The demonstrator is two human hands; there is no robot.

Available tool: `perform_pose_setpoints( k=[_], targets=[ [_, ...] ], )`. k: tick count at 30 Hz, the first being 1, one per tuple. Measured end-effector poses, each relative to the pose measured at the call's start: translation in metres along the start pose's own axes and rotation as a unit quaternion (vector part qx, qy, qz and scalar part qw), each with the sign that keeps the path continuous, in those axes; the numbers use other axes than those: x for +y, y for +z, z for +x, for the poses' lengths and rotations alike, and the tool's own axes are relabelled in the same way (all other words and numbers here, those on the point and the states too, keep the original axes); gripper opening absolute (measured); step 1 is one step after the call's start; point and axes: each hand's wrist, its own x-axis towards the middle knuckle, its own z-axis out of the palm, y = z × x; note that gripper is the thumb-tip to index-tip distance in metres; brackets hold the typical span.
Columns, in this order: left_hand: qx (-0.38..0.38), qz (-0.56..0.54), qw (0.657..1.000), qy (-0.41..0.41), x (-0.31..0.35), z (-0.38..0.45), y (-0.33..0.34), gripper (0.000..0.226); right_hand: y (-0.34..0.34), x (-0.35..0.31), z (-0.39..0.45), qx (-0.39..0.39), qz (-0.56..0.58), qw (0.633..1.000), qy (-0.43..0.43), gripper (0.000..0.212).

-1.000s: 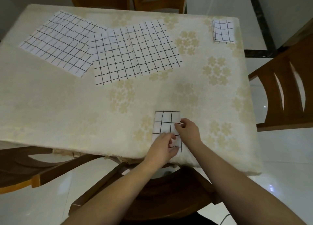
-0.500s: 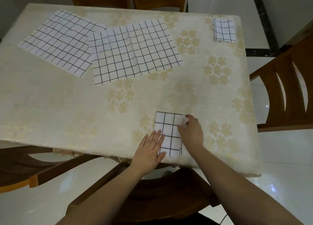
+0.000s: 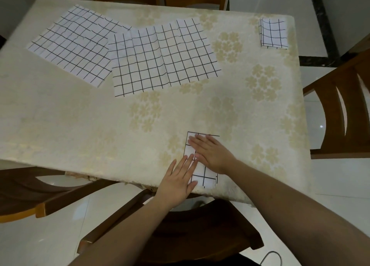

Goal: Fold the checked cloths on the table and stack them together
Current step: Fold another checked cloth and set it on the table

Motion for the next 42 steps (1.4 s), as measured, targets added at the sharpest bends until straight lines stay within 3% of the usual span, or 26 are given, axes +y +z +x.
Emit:
perform_pose_setpoints(
  k=[6,9,12,16,19,23,26,28,30,33,35,38,40,41,42],
  targets=[
    [0.001,0.003,1.000,-0.001,-0.001,-0.003,0.000,0.065,-0.001,0.027,-0.001,-0.014,-0.038,0.997,0.071,0.064],
    [-0.001,-0.004,1.000,-0.005,0.001,-0.002,-0.001,0.064,-0.007,0.031,0.005,0.049,0.000,0.985,0.163,0.063],
    [0.001,-0.018,1.000,-0.008,0.001,-0.001,-0.004,0.061,-0.017,0.031,0.013,0.156,0.040,0.966,0.204,0.042],
    [0.004,-0.037,0.999,0.000,-0.003,0.003,-0.009,0.057,-0.047,0.030,0.032,-0.018,0.091,0.949,0.300,0.042],
    [0.011,-0.033,0.999,0.026,-0.010,0.006,-0.011,0.057,-0.061,0.030,0.044,-0.119,0.093,0.937,0.313,0.042],
    [0.037,-0.032,0.998,0.050,-0.019,0.006,-0.015,0.048,-0.064,0.027,0.036,-0.118,0.218,0.925,0.289,0.033],
    [0.053,-0.059,0.996,0.037,-0.020,0.007,-0.021,0.047,-0.069,0.024,0.016,-0.091,0.300,0.903,0.294,0.045],
    [0.059,-0.124,0.991,-0.003,-0.021,0.008,-0.023,0.055,-0.069,0.025,0.003,-0.071,0.334,0.891,0.300,0.041],
    [0.063,-0.205,0.975,-0.059,-0.022,0.009,-0.026,0.064,-0.072,0.023,-0.011,-0.043,0.397,0.856,0.329,0.033],
    [0.074,-0.258,0.955,-0.127,-0.018,0.011,-0.034,0.075,-0.078,0.017,-0.037,-0.018,0.452,0.818,0.355,0.038],
    [0.067,-0.336,0.924,-0.171,-0.010,0.012,-0.048,0.080,-0.082,0.009,-0.056,0.001,0.512,0.783,0.354,0.039],
    [0.031,-0.524,0.816,-0.243,0.001,0.017,-0.075,0.083,-0.089,-0.005,-0.086,0.037,0.629,0.699,0.338,0.038],
    [-0.006,-0.664,0.695,-0.275,0.006,0.019,-0.081,0.089,-0.093,-0.016,-0.103,0.071,0.694,0.641,0.321,0.018],
    [-0.031,-0.735,0.615,-0.284,0.010,0.021,-0.083,0.091,-0.094,-0.023,-0.111,0.084,0.719,0.612,0.319,0.015],
    [-0.066,-0.774,0.559,-0.289,0.013,0.022,-0.084,0.092,-0.092,-0.028,-0.118,0.095,0.741,0.584,0.318,0.014]
  ],
)
